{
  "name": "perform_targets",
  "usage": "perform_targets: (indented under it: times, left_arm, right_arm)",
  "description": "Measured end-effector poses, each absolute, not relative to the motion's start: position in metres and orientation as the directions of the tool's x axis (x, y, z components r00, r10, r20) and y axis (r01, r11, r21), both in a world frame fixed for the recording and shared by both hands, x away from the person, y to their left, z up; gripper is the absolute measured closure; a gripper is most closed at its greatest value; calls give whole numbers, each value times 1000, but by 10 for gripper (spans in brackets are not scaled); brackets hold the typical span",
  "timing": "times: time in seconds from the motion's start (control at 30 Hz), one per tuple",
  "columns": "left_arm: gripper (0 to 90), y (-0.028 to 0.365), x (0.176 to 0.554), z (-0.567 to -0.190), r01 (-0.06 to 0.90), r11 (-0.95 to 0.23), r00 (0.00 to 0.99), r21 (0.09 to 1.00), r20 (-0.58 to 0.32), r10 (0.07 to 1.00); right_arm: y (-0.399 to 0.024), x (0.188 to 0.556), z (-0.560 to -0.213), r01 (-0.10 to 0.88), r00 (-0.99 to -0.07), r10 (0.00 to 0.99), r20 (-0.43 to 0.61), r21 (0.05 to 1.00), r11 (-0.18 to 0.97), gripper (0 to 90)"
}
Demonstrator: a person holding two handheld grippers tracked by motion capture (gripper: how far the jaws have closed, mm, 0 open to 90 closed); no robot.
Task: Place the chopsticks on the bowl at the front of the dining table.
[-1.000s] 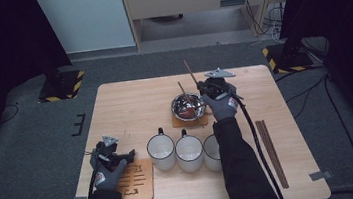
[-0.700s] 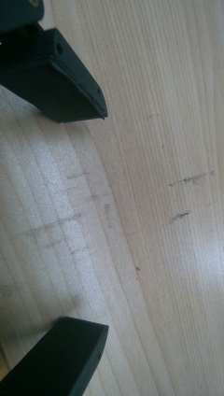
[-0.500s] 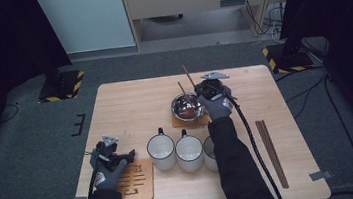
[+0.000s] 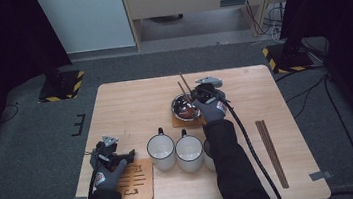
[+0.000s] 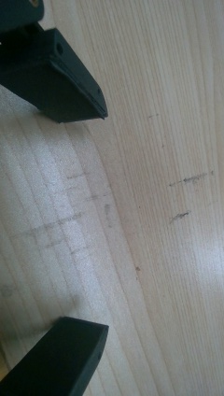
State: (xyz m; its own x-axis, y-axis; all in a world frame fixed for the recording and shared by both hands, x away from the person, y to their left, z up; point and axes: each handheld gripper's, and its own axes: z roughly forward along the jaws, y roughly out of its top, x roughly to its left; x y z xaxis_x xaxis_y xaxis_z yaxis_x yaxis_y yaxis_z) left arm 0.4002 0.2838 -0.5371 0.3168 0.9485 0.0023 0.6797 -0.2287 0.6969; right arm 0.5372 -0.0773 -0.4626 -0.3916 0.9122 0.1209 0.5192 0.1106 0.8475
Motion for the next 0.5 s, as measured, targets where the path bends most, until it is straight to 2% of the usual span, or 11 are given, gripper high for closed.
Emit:
perform_targets:
  times: [0.5]
  left_arm:
    - [0,284,400,-537,680,-229,317,697,2,948]
  right_arm:
    - [-70,540,-473,549,-376,920,108,826,127,843]
